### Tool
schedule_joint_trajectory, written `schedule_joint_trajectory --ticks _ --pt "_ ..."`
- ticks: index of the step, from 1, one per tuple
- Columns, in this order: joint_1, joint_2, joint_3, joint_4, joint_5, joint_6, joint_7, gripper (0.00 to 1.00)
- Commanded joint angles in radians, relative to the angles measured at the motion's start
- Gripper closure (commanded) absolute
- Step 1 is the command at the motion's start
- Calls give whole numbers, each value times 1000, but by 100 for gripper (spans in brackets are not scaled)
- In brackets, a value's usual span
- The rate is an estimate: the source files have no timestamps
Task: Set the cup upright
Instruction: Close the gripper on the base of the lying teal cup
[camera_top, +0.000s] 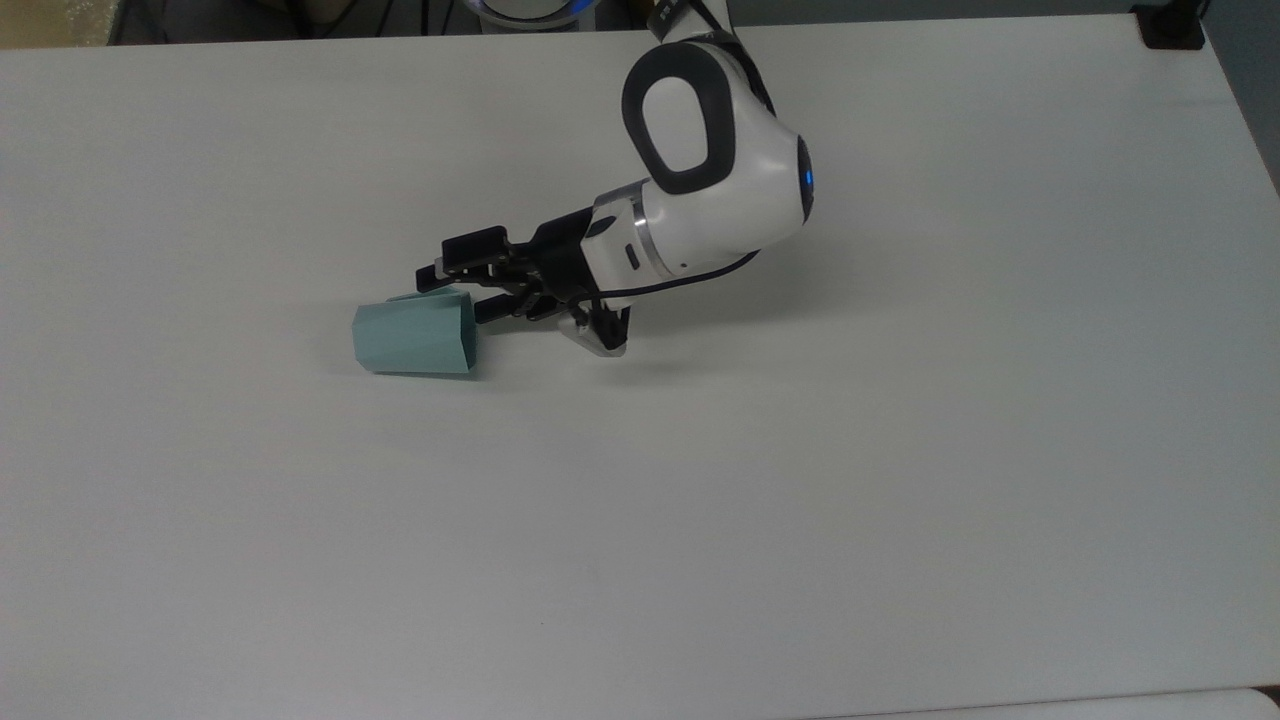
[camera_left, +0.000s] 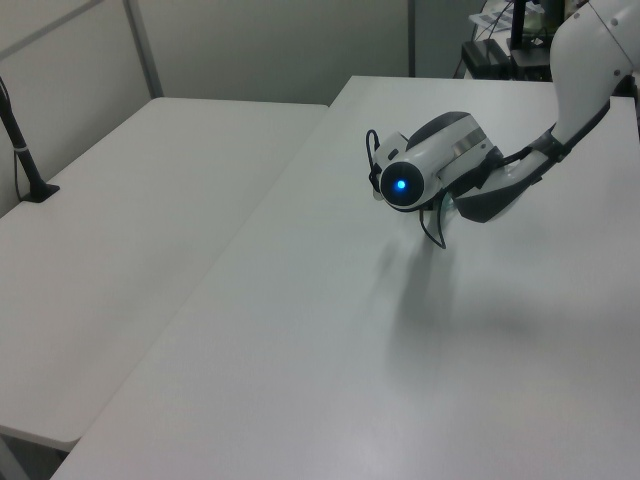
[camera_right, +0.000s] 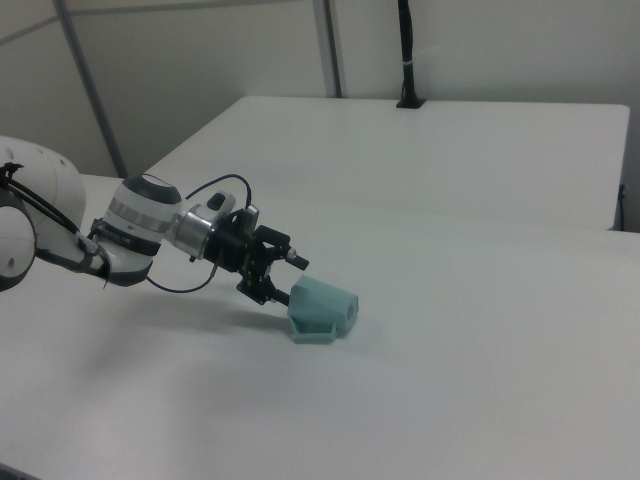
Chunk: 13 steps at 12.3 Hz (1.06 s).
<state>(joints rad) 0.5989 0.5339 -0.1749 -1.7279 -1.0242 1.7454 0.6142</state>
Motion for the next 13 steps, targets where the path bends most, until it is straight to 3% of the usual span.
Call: schedule_joint_trajectory --ticks 1,4,7,8,9,11,13 --pt "-31 3 18 -18 -33 52 36 0" --pt "-59 5 28 -16 -57 95 48 2" --pt "-65 6 29 -19 -59 97 76 12" --pt "-67 6 28 -22 -59 97 76 23" --pt "-67 5 28 -25 -59 95 78 41" --pt "-71 5 28 -41 -66 94 84 63" --pt "-79 5 28 -71 -109 97 131 69"
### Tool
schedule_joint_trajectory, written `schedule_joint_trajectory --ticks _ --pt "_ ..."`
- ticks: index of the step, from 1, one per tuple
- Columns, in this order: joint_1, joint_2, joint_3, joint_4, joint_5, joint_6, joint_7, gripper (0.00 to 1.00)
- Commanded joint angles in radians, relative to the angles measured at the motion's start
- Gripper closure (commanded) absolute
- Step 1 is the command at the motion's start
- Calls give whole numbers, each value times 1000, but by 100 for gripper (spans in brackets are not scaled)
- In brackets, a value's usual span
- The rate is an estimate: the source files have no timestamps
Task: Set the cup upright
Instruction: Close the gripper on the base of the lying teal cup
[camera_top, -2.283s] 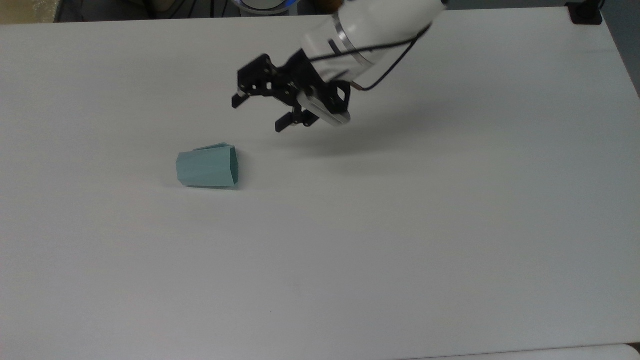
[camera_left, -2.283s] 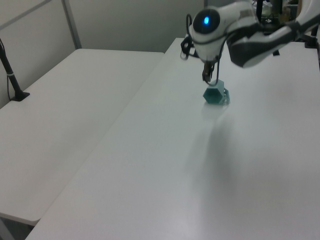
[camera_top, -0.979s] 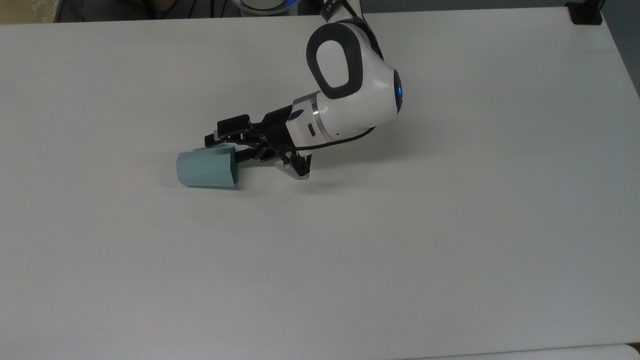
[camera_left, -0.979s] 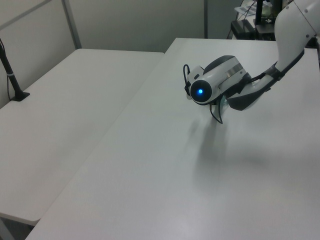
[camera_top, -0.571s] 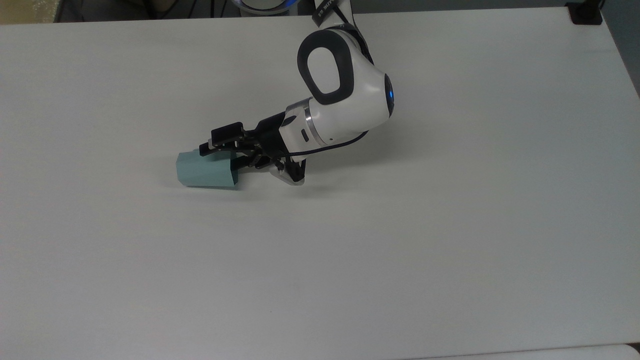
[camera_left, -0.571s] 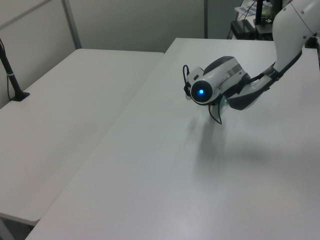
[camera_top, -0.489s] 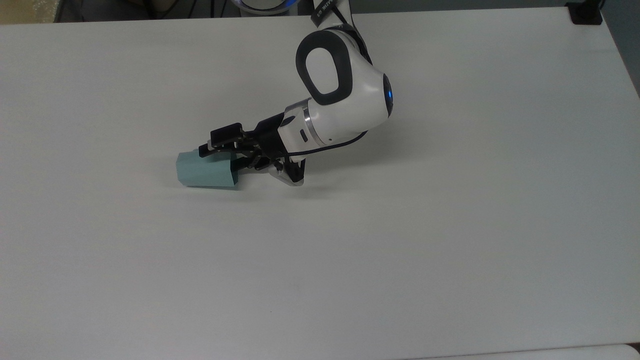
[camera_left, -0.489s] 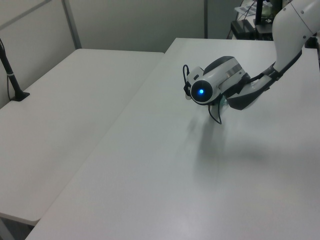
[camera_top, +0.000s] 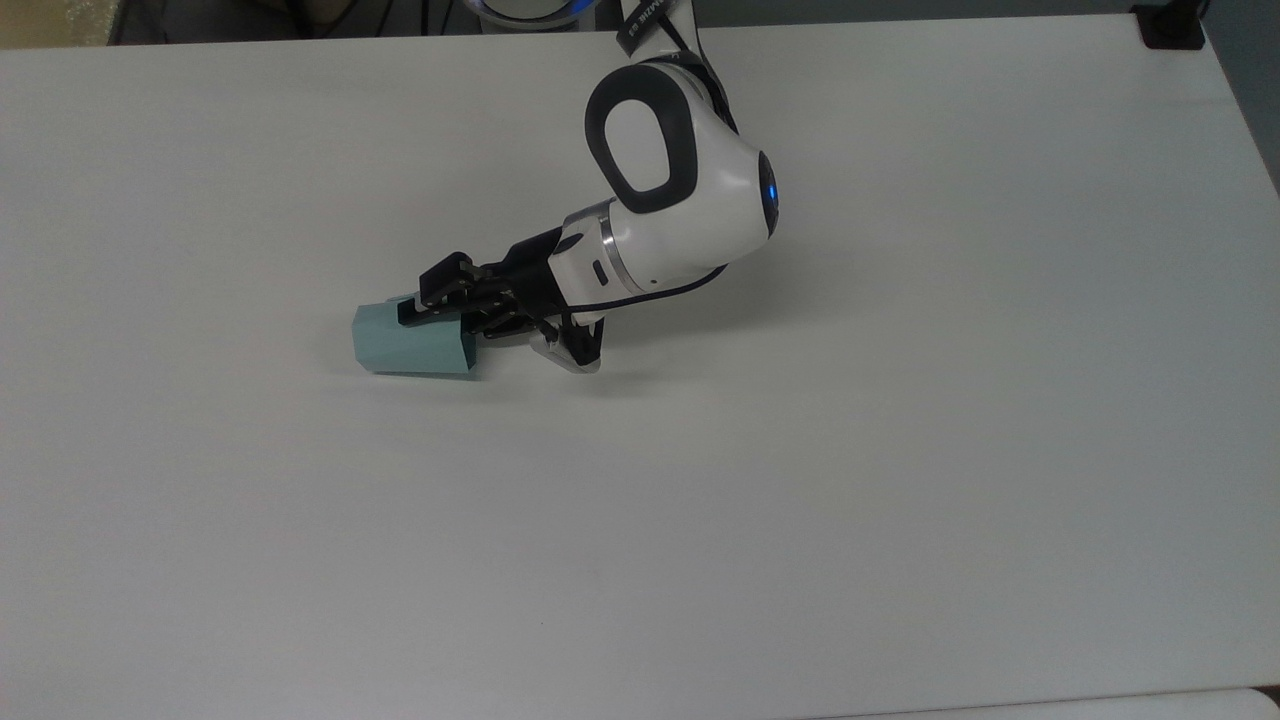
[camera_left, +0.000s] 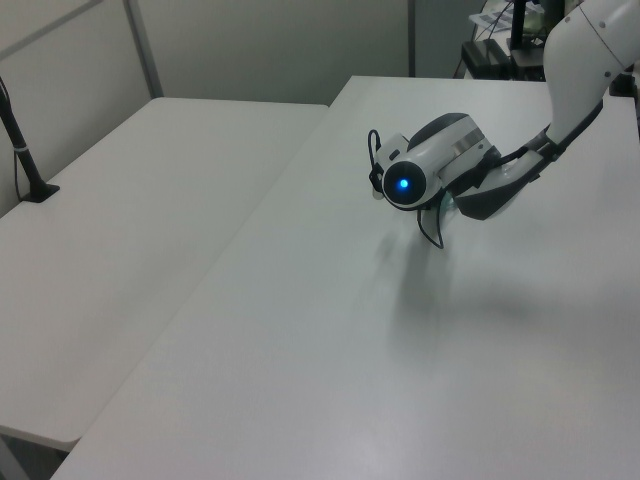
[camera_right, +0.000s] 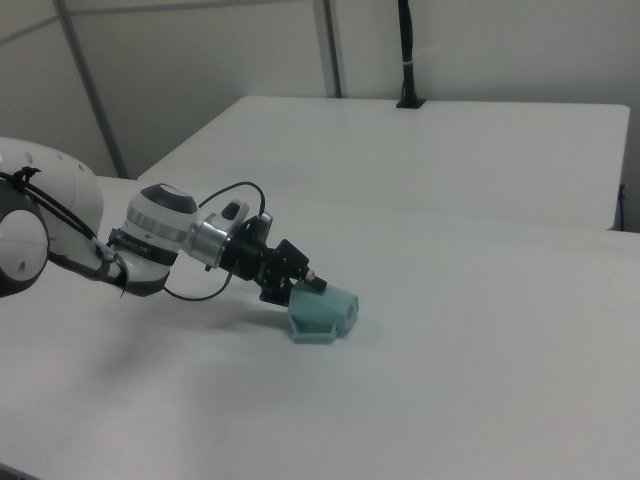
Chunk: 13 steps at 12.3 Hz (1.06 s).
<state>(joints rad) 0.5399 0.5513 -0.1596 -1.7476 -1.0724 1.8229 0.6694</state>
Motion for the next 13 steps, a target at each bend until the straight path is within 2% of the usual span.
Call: schedule_joint_trajectory --ticks 1,2,9,11,12,13 --pt "-23 -13 12 -59 -75 21 93 84" --pt "-24 -11 14 -61 -75 21 95 100" --pt "-28 -16 17 -56 -67 45 95 100" --pt "-34 -45 18 -50 -52 45 88 100" --pt "-49 -94 20 -49 -12 55 88 100" --pt "-69 -156 20 -49 71 93 87 100"
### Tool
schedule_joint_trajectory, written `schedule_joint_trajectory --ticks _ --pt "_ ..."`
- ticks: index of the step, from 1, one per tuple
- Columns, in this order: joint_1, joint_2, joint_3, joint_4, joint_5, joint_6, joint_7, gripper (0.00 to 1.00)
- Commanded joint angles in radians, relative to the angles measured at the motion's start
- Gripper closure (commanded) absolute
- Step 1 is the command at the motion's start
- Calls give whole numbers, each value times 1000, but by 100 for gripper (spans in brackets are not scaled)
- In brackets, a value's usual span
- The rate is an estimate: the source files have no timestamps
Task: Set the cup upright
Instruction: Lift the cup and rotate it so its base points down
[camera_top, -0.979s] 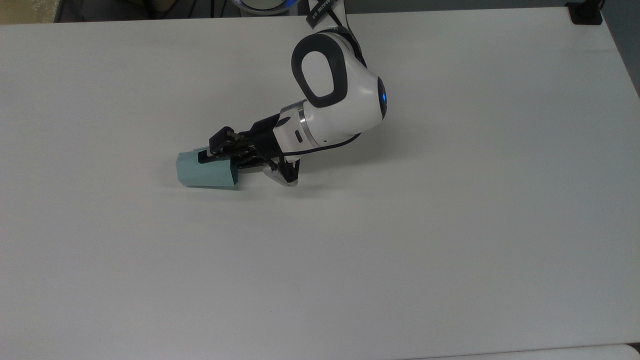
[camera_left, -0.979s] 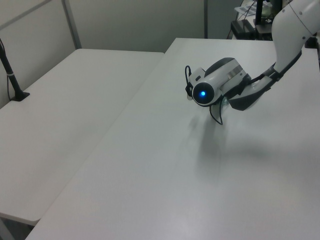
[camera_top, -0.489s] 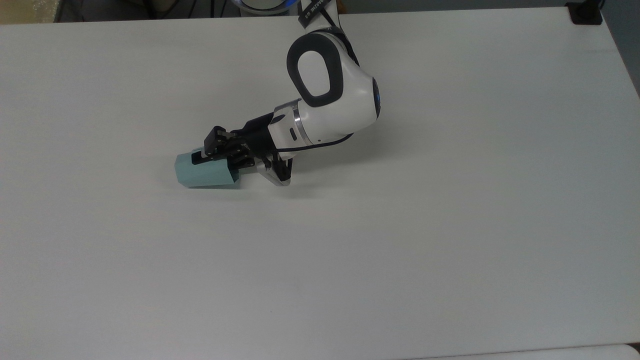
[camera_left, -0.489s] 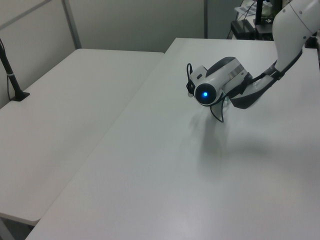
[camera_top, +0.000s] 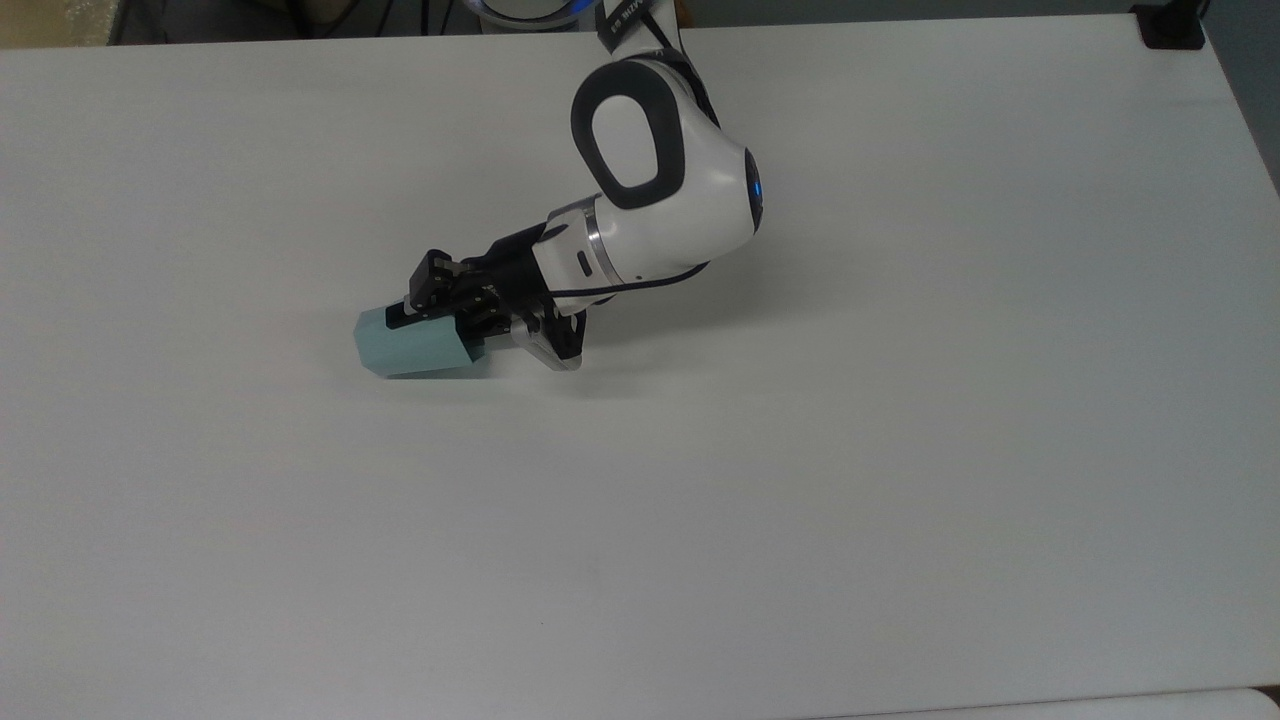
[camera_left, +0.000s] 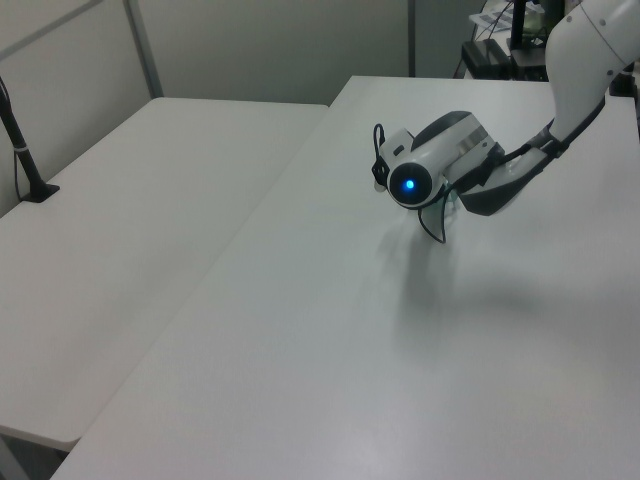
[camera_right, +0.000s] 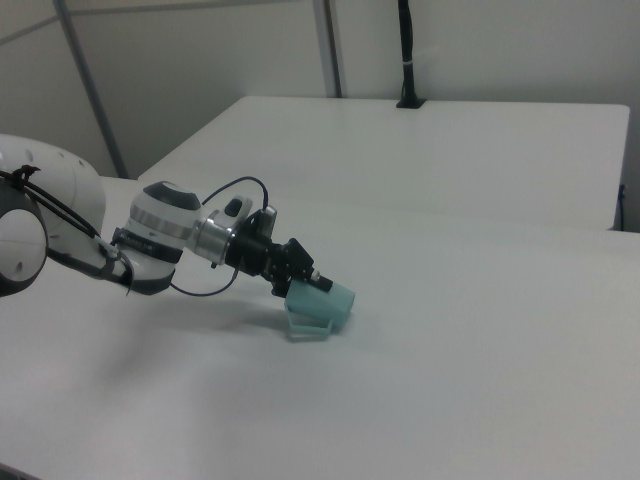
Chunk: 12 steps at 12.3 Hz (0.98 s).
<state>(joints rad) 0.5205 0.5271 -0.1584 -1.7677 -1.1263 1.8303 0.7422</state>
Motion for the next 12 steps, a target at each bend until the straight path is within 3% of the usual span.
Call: schedule_joint_trajectory --ticks 1,2,4,6,8,11,12 --pt "-60 -189 17 -29 198 104 6 100" --pt "-80 -243 19 -29 276 104 -50 100" --pt "-114 -355 16 -32 501 98 -202 100" --pt "-146 -436 17 -54 644 99 -236 100" --pt "-180 -521 14 -117 860 106 -344 100" --pt "-227 -585 10 -229 1043 192 -434 100" --pt "-237 -595 10 -260 1063 237 -434 100"
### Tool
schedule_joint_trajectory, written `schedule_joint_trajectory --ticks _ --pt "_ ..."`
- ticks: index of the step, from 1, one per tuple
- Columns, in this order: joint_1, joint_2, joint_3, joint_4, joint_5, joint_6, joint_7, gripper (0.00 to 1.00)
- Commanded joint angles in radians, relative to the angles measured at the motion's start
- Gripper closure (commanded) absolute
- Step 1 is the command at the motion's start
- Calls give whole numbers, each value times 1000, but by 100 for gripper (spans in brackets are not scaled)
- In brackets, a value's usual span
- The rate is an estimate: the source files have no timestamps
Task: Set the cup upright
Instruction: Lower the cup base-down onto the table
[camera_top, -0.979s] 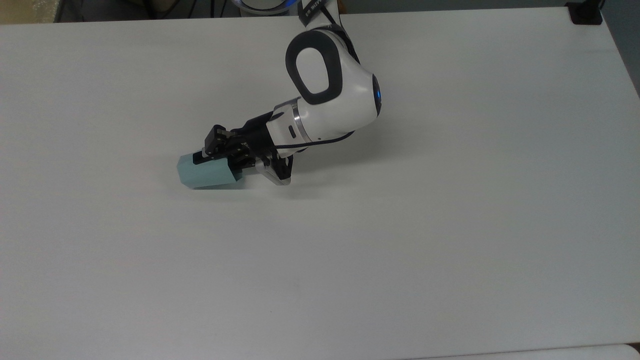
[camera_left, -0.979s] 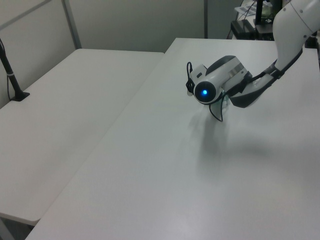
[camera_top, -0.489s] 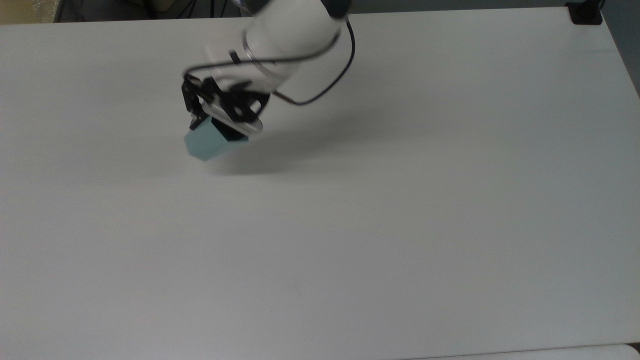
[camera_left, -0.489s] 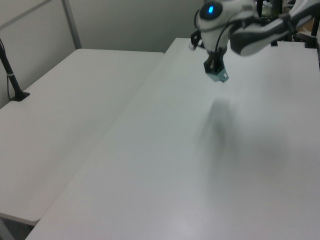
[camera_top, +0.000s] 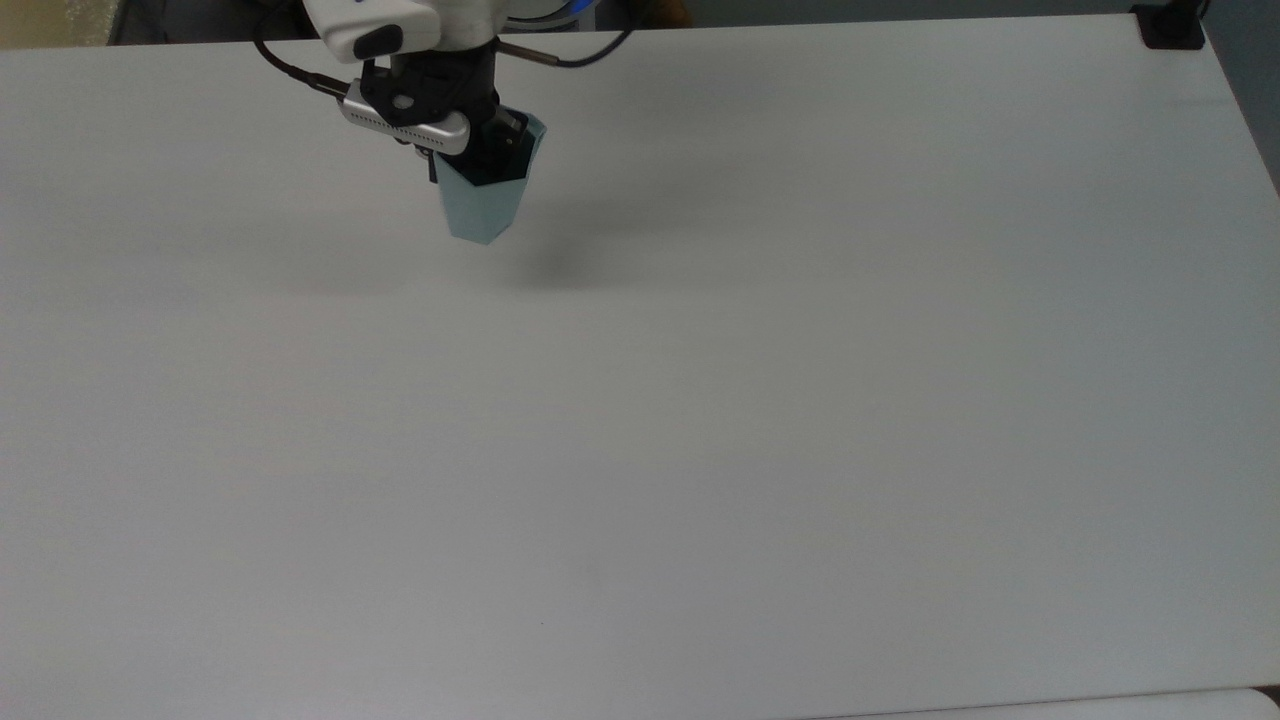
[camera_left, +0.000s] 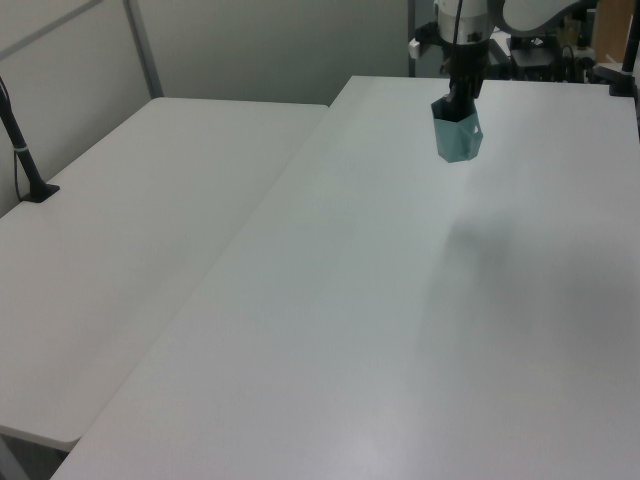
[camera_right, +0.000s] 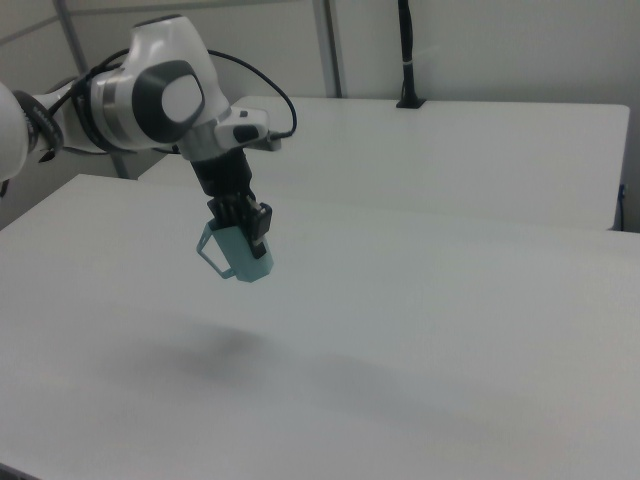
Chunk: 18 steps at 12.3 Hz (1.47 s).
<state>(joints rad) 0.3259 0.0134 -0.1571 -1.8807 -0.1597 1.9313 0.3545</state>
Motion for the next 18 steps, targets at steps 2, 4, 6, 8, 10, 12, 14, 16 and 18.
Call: schedule_joint_trajectory --ticks 2,4,6,8,10,12,14,16,18 --pt "-54 -87 5 -222 123 233 -37 100" --pt "-83 -73 4 -309 161 365 -35 100" --pt "-87 -56 2 -354 172 432 -32 100" --pt "-85 -40 -2 -356 196 436 -32 100" --pt "-82 -15 -2 -356 233 437 -29 100" --pt "-76 19 -1 -351 246 466 -29 100" --pt "-71 43 1 -350 247 488 -28 100" --pt "-71 51 1 -348 247 489 -28 100" --pt "-73 54 1 -348 249 491 -28 100"
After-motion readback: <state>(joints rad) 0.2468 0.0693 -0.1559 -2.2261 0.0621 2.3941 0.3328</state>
